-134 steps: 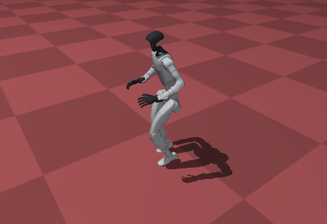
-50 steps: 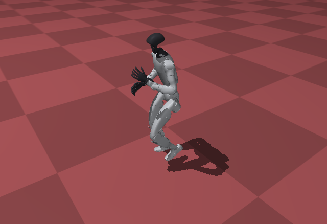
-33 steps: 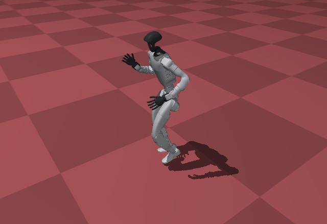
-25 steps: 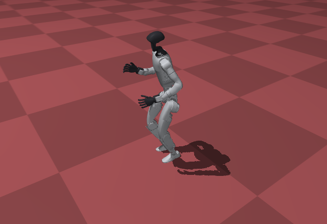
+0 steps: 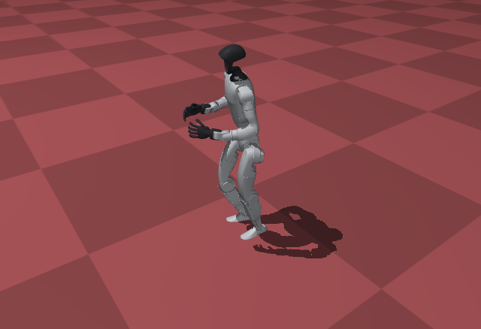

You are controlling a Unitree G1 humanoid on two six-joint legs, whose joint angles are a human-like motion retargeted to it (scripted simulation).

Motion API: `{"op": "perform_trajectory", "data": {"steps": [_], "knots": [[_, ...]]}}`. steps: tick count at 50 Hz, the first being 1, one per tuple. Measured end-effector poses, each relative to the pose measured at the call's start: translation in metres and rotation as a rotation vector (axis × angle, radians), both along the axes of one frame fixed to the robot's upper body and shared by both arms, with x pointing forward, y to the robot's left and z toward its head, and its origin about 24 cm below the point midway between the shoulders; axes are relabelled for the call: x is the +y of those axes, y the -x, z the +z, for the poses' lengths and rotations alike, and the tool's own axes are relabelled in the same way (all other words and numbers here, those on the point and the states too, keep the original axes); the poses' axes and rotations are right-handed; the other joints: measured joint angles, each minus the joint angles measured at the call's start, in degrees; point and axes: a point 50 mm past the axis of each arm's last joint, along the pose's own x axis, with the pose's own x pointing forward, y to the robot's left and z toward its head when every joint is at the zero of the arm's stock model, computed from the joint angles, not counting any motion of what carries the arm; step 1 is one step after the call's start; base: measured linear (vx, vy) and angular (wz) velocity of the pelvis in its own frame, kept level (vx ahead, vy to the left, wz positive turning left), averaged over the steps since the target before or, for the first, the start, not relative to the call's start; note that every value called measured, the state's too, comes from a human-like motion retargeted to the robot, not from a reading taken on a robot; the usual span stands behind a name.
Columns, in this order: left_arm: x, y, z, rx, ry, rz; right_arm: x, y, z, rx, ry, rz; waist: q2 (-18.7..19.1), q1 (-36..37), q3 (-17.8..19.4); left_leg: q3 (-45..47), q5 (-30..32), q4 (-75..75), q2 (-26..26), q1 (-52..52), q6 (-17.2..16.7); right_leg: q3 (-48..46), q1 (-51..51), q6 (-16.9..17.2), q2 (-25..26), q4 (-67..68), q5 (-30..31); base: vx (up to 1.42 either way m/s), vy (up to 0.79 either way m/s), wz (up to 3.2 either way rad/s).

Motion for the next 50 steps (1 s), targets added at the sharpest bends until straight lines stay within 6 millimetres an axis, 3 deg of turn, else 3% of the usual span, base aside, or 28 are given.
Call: {"op": "perform_trajectory", "data": {"steps": [5,8,11,17,21,25,28,30,32,35,37,40,42,47,50], "knots": [[0.002,-0.005,0.006,-0.037,0.031,0.053,0.002,-0.006,0.004,-0.018,-0.026,-0.007,3.3,5.4,3.2,-2.5,-0.7,26.5,8.3,-11.0,-3.5,-3.6,4.2,-2.9,4.2,-2.3,-0.6,0.08,-0.14,0.2],[0.01,-0.007,0.003,-0.033,0.017,0.12,0.003,-0.015,0.025,-0.114,-0.041,-0.028,7.1,9.5,5.3,-3.5,3.5,44.4,16.6,-19.4,-4.1,-5.8,5.6,-4.9,8.3,-2.6,-1.1,0.07,-0.1,0.14],[0.022,-0.007,-0.009,0.013,-0.02,0.198,0.006,-0.024,0.061,-0.274,-0.055,-0.045,10.8,13.9,6.9,-7.6,7.4,56.1,21.9,-27.3,-4.4,-6.8,6.6,-6.5,12.7,-4.3,-0.5,0.08,-0.06,-0.08],[0.049,0.022,-0.055,0.237,-0.126,0.247,0.026,-0.013,0.133,-0.61,-0.094,0.066,12.6,19.7,8.7,-11.8,10.4,61.2,21.0,-34.8,-3.2,-6.0,6.1,-7.1,12.9,-2.8,-1.7,0.11,0.01,0.1],[0.056,0.052,-0.074,0.39,-0.12,0.155,0.043,0.007,0.151,-0.676,-0.105,0.251,10.9,21.6,7.3,-10.4,10.9,52.6,17.2,-33.7,-2.3,-5.0,4.1,-4.7,10.0,-2.8,2.1,0.13,0.06,0.2],[0.052,0.069,-0.076,0.446,-0.047,0.08,0.052,0.018,0.144,-0.622,-0.085,0.393,7.6,20.8,5.7,-7.4,18.0,36.8,11.3,-29.6,-4.6,-6.1,-1.5,-0.9,4.2,1.7,13.2,0.08,0.08,0.08],[0.046,0.066,-0.071,0.427,-0.01,0.077,0.049,0.018,0.134,-0.571,-0.059,0.4,3.9,15.9,5.5,-4.9,24.2,23.9,4.5,-25.9,-6.3,-6.1,-9.9,-0.8,-3.2,13.9,15.6,0.0,0.09,0.3],[0.043,0.056,-0.064,0.387,-0.012,0.08,0.043,0.014,0.124,-0.522,-0.032,0.368,2.0,11.7,5.7,-4.1,25.2,17.6,0.8,-23.4,-6.0,-5.1,-15.6,-1.9,-7.0,24.2,15.0,-0.03,0.09,0.4],[0.04,0.045,-0.055,0.334,-0.04,0.07,0.033,0.008,0.108,-0.439,-0.022,0.301,1.1,7.5,5.8,-3.8,19.3,17.2,-0.9,-22.3,-3.8,-3.7,-20.3,-3.0,-8.7,35.0,13.2,-0.06,0.09,0.43],[0.039,0.018,-0.032,0.2,-0.126,0.076,0.01,-0.003,0.08,-0.297,-0.017,0.164,-0.1,1.8,6.2,-3.5,5.3,17.7,-2.7,-20.6,1.4,0.4,-27.1,-2.8,-9.1,48.4,11.7,-0.07,0.08,0.39],[0.037,-0.008,-0.009,0.086,-0.184,0.089,-0.006,-0.011,0.06,-0.204,-0.017,0.067,-0.1,0.6,7.1,-2.8,1.3,17.3,-2.1,-19.9,3.0,2.6,-29.5,-1.8,-7.0,51.6,12.9,-0.08,0.07,-0.02],[0.026,-0.032,0.02,-0.044,-0.211,0.062,-0.022,-0.017,0.031,-0.072,-0.01,-0.025,0.2,0.2,7.8,-2.0,1.8,14.2,-1.5,-18.1,2.8,3.7,-28.2,-1.1,-6.2,50.0,13.6,-0.08,0.01,-0.04],[0.019,-0.036,0.031,-0.083,-0.218,0.013,-0.025,-0.017,0.017,-0.005,0.007,-0.034,0.3,-0.7,7.1,-1.8,4.5,10.1,-2.0,-16.2,1.6,3.5,-24.5,-0.4,-7.6,46.4,13.3,-0.07,-0.04,0.16],[0.011,-0.025,0.038,-0.078,-0.275,-0.169,-0.024,-0.015,0.002,0.078,0.094,0.03,0.0,-2.1,4.0,-0.3,11.9,-2.4,-3.2,-10.2,-0.7,2.2,-11.8,2.3,-11.8,33.2,12.4,-0.07,-0.09,0.03],[0.011,-0.019,0.039,-0.047,-0.316,-0.254,-0.019,-0.015,0.004,0.071,0.13,0.076,0.2,-1.4,2.4,1.2,14.2,-5.1,-1.7,-9.4,-1.6,1.2,-4.5,4.1,-10.9,21.0,11.4,-0.08,-0.15,-0.2]]}}
